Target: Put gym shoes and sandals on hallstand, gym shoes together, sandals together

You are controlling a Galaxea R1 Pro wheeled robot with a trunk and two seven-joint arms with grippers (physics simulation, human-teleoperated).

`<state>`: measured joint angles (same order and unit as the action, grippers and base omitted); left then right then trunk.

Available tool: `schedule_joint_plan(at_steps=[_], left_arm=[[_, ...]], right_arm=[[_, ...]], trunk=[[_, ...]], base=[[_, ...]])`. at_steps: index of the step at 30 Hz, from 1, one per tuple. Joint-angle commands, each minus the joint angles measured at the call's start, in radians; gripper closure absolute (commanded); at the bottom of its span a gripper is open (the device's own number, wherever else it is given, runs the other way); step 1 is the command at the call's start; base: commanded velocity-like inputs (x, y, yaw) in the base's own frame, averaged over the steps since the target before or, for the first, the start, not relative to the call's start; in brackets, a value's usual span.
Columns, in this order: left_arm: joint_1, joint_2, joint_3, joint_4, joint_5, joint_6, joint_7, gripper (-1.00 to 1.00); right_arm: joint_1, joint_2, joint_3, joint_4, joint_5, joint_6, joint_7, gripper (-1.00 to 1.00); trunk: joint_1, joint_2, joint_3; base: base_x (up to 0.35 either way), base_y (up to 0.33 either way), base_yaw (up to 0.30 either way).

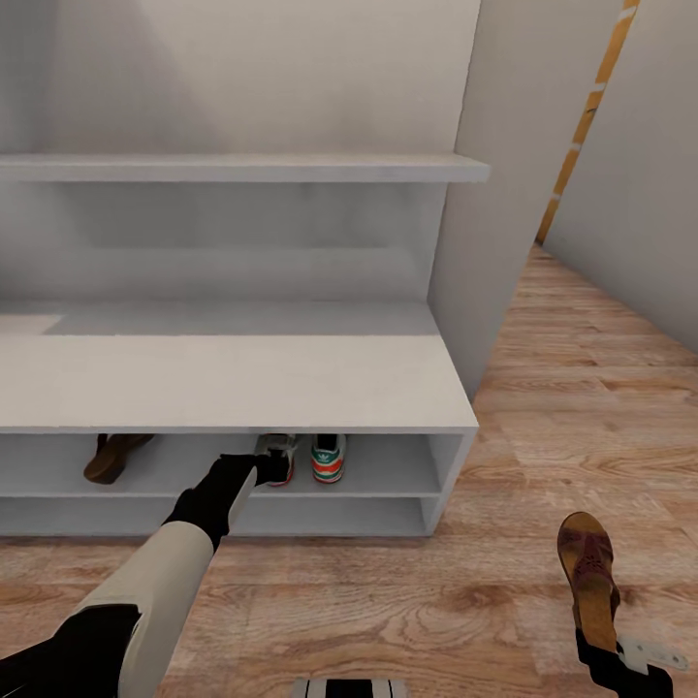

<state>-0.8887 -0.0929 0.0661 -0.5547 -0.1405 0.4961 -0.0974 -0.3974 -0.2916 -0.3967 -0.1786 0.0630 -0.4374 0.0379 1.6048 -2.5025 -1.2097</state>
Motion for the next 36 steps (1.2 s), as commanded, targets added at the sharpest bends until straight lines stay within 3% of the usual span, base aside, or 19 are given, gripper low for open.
schedule_joint_plan(at_steps=[1, 36], left_arm=[[0.001, -0.001, 0.008, 0.042, -0.005, 0.002, -0.01, 1.0], [0.002, 0.002, 0.009, 0.044, -0.005, -0.003, -0.005, 1.0]], right_arm=[[-0.001, 0.0, -0.008, 0.001, 0.003, -0.003, 0.005, 1.0], [-0.001, 0.0, -0.008, 0.002, 0.003, -0.003, 0.005, 1.0]], trunk=[[0.0, 0.0, -0.001], [0.0, 0.0, -0.001]], base=[[0.0, 0.0, 0.0], [0.02, -0.006, 0.0]])
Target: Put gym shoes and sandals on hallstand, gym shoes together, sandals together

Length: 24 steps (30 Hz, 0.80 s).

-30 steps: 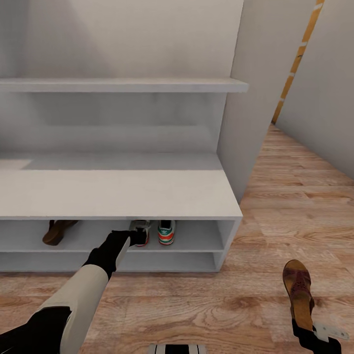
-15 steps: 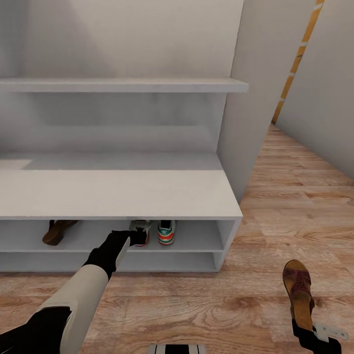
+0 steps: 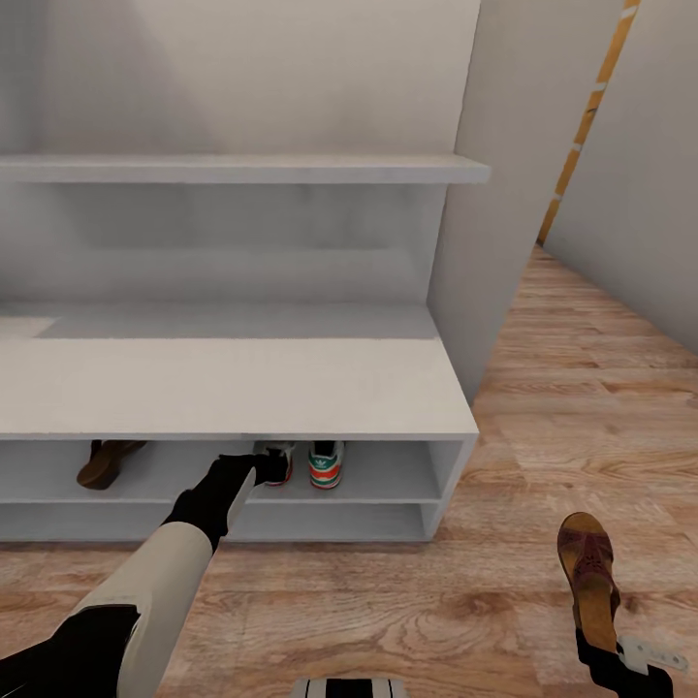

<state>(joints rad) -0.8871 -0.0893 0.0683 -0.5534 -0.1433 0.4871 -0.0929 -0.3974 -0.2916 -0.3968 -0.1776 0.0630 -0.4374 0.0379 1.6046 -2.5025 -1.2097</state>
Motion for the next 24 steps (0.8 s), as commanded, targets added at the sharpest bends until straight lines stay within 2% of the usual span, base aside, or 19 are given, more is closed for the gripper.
schedule_joint_plan(at_steps=[1, 23, 24], left_arm=[[0.001, -0.001, 0.007, 0.043, -0.002, 0.005, -0.01, 1.0], [0.001, -0.001, 0.005, 0.044, -0.002, 0.005, -0.013, 1.0], [0.001, -0.001, 0.005, 0.044, -0.002, 0.005, -0.013, -1.0]], right_arm=[[-0.001, 0.0, -0.008, 0.001, 0.003, -0.003, 0.005, 1.0], [0.0, 0.0, -0.008, 0.001, 0.003, -0.003, 0.005, 1.0], [0.0, 0.0, -0.008, 0.001, 0.003, -0.003, 0.005, 1.0]], trunk=[[0.0, 0.0, -0.001], [0.0, 0.0, -0.001], [0.0, 0.0, -0.001]], base=[[0.046, -0.016, 0.0], [0.033, -0.025, 0.0], [0.0, 0.0, 0.0]])
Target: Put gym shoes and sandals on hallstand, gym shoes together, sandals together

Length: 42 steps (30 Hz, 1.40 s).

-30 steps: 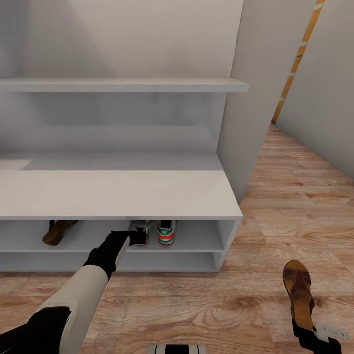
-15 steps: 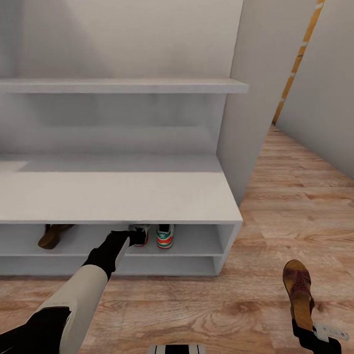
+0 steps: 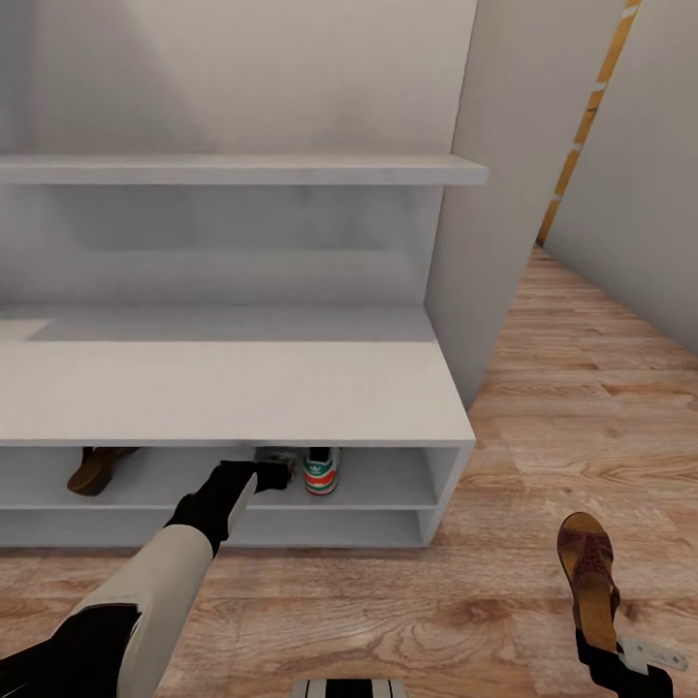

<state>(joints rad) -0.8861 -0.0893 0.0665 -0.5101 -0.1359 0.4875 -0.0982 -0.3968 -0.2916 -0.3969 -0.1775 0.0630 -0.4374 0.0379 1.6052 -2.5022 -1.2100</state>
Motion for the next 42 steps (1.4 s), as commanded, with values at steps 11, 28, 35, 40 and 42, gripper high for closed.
schedule_joint_plan(at_steps=[11, 28, 35, 40, 42], left_arm=[[-0.001, 0.001, 0.007, 0.001, -0.01, 0.005, -0.008, -1.0], [-0.001, 0.009, 0.009, 0.001, -0.01, 0.005, -0.008, -1.0], [0.076, 0.053, 0.021, -0.007, 0.002, -0.063, -0.017, -1.0], [0.253, 0.13, 0.041, -0.004, 0.04, -0.227, -0.059, -1.0], [0.284, 0.141, 0.042, -0.004, 0.043, -0.248, -0.08, -1.0]], right_arm=[[-0.001, 0.0, -0.008, 0.001, 0.003, -0.003, 0.005, 1.0], [-0.001, 0.0, -0.008, 0.001, 0.004, -0.003, 0.005, 1.0], [-0.001, 0.0, -0.008, 0.001, 0.004, -0.003, 0.005, 1.0], [-0.001, 0.0, -0.008, 0.002, 0.004, -0.003, 0.004, 1.0], [-0.001, 0.0, -0.008, 0.002, 0.004, -0.003, 0.004, 1.0]], trunk=[[0.0, 0.0, -0.001], [0.0, 0.0, -0.001], [0.0, 0.0, -0.001], [0.0, 0.0, -0.001], [0.0, 0.0, -0.001]], base=[[-0.022, 0.0, 0.0], [-0.327, 0.002, 0.0], [-0.339, 0.067, 0.0], [-0.224, 0.049, 0.0], [-0.062, 0.012, 0.0]])
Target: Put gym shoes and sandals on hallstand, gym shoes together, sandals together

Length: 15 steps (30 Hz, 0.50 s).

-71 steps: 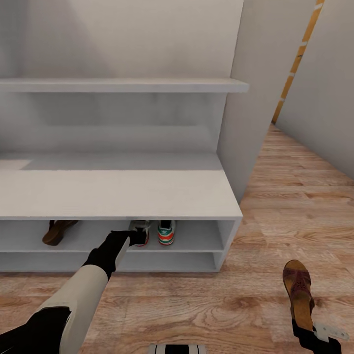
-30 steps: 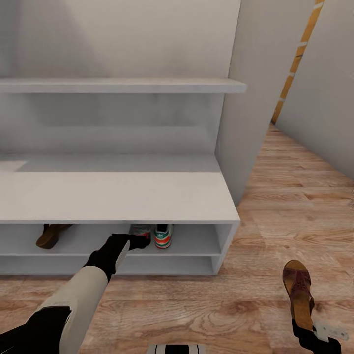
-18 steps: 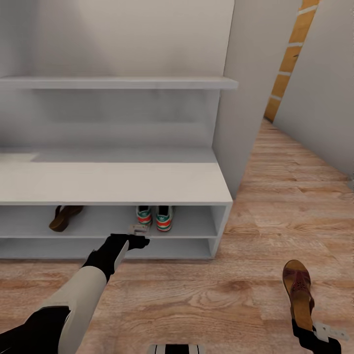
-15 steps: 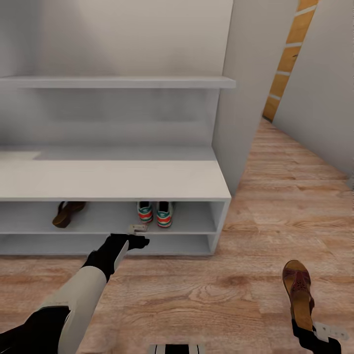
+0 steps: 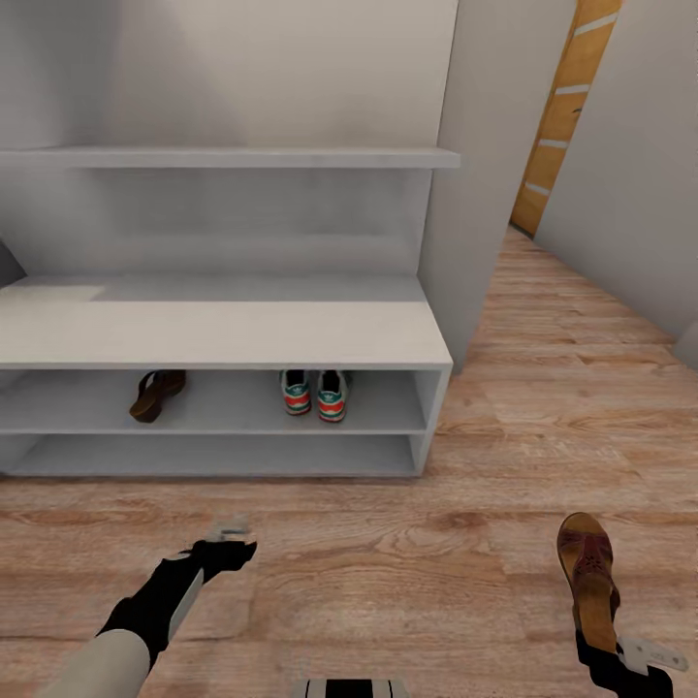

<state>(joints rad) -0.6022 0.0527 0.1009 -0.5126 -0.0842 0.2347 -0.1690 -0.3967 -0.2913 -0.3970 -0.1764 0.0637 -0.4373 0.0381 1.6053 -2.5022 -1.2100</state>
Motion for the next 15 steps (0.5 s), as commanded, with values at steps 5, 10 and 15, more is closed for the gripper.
schedule_joint_plan(at_steps=[5, 10, 15], left_arm=[[0.167, 0.055, 0.012, 0.001, 0.0, -0.177, -0.154, -1.0], [0.339, 0.095, 0.11, 0.003, 0.105, -0.427, -0.202, -1.0], [0.377, 0.098, 0.13, 0.004, 0.119, -0.475, -0.203, -1.0]], right_arm=[[-0.002, 0.001, -0.008, 0.003, 0.004, -0.003, 0.005, 1.0], [-0.001, 0.012, -0.008, 0.004, 0.004, -0.004, 0.003, 1.0], [-0.001, 0.016, -0.008, 0.027, 0.004, -0.004, 0.003, 1.0]], trunk=[[0.0, 0.0, -0.001], [0.0, 0.0, -0.001], [0.0, 0.0, -0.001]], base=[[-0.013, 0.003, 0.0], [-0.001, 0.0, 0.0], [0.0, 0.0, 0.0]])
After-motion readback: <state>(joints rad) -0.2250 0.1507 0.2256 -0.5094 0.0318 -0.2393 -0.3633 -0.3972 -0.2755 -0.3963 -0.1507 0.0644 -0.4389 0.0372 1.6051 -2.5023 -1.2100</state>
